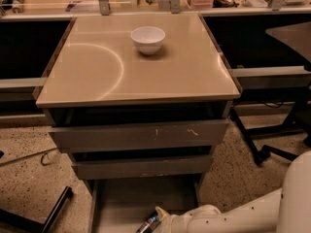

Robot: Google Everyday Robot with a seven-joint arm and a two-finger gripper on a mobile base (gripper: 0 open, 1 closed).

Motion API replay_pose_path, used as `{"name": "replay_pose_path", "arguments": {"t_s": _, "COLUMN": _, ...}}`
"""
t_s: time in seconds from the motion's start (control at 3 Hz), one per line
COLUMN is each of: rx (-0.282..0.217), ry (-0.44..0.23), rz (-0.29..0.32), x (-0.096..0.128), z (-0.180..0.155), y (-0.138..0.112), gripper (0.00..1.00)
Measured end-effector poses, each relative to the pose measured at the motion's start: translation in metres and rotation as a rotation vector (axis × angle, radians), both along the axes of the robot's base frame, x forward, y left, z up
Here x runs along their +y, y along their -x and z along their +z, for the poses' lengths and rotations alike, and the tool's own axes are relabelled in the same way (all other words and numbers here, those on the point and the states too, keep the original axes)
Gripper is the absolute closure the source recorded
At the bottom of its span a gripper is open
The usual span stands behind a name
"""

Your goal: Pick redbull can from bottom drawer and place on counter

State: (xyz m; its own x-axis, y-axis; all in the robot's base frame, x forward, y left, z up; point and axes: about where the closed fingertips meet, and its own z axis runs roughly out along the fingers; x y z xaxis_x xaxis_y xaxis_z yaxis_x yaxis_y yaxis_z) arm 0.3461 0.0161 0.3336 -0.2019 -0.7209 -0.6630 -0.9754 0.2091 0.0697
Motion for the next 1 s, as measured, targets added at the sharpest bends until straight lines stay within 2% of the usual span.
{"name": "replay_pose_path", "arguments": {"t_s": 0.33, "rx": -0.017, "ry": -0.034, "rz": 0.004, "x": 0.013, "z": -0.029, "y": -0.012, "gripper": 0.00}}
{"name": "replay_pose_path", "arguments": {"t_s": 0.67, "rx": 0.026, "ry": -0.089, "rz": -0.039, "x": 0.036, "z": -0.085, "y": -0.012, "gripper": 0.00}}
{"name": "replay_pose_path", "arguments": {"t_s": 1.0, "rx": 0.026, "ry": -0.089, "rz": -0.039, "x": 0.036, "z": -0.085, "y": -0.012, "gripper": 0.00}}
